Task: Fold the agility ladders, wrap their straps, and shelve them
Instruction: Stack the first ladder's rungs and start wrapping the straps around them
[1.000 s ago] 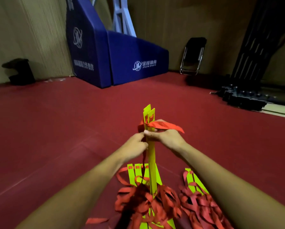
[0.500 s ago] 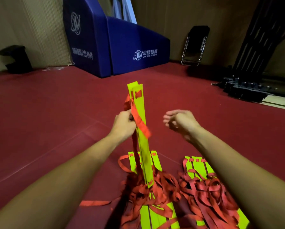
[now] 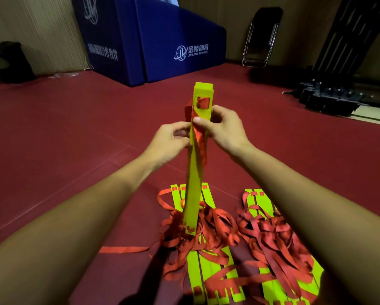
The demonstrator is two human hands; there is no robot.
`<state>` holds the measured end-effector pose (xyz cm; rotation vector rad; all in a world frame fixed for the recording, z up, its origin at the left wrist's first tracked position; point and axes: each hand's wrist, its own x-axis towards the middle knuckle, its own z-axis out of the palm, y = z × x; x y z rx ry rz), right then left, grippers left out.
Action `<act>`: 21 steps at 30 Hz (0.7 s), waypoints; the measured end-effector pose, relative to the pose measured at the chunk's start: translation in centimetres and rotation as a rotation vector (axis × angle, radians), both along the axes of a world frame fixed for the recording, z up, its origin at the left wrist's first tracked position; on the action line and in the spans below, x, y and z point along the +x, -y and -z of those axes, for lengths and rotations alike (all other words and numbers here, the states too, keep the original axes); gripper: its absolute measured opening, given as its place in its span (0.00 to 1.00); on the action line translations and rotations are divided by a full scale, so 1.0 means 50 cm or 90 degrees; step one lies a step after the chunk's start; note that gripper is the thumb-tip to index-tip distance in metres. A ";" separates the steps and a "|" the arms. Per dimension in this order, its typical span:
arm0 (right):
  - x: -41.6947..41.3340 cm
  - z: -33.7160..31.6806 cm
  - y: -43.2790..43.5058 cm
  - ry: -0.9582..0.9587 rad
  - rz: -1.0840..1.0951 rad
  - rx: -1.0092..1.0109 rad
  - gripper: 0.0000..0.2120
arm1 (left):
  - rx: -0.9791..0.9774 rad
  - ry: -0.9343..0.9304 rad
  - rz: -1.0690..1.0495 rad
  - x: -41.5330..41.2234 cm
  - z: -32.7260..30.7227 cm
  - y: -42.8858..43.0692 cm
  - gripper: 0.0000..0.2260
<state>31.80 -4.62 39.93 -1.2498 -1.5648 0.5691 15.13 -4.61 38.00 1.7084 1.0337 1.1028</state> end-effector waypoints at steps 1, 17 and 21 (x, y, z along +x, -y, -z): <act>0.000 -0.002 -0.001 0.004 0.010 0.014 0.21 | -0.020 0.010 0.031 0.002 -0.003 0.003 0.17; 0.015 0.043 -0.035 -0.034 -0.090 -0.141 0.06 | -0.011 0.096 -0.057 0.003 0.021 -0.034 0.06; 0.013 0.072 -0.028 0.089 -0.113 -0.154 0.01 | -0.015 0.142 -0.095 0.010 0.014 -0.041 0.03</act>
